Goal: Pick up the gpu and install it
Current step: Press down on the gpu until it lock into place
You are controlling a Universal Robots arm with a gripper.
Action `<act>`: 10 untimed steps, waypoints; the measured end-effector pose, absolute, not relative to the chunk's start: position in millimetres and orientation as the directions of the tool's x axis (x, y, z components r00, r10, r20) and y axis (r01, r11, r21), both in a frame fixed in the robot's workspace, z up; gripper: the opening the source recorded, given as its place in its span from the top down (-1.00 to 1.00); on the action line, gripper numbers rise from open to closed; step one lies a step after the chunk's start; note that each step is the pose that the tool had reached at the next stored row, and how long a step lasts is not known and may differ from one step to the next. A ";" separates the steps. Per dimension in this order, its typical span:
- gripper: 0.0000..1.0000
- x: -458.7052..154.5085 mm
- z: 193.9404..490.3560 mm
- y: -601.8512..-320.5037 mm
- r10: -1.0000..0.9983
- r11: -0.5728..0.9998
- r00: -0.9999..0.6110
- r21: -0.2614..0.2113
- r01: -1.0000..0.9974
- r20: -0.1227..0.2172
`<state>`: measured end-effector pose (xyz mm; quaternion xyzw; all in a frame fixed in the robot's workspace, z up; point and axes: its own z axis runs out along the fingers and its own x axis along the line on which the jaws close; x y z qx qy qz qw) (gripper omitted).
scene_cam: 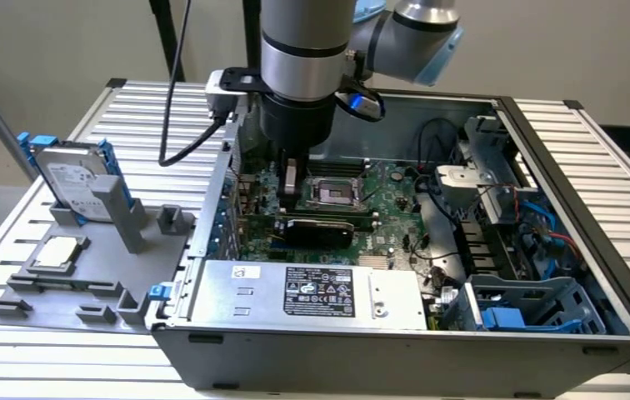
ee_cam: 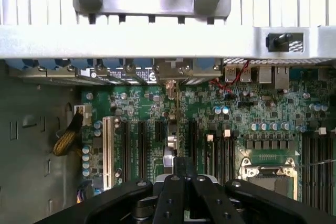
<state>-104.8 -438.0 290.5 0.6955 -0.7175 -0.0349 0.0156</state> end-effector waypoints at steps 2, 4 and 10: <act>0.79 -105.8 290.4 -438.0 -0.999 0.027 -0.030 0.101 -0.995 -0.026; 0.79 -106.7 290.4 -438.0 -0.999 0.024 -0.027 0.130 -0.991 -0.025; 0.79 -109.5 290.5 -438.0 -1.000 0.015 -0.020 0.209 -0.978 -0.022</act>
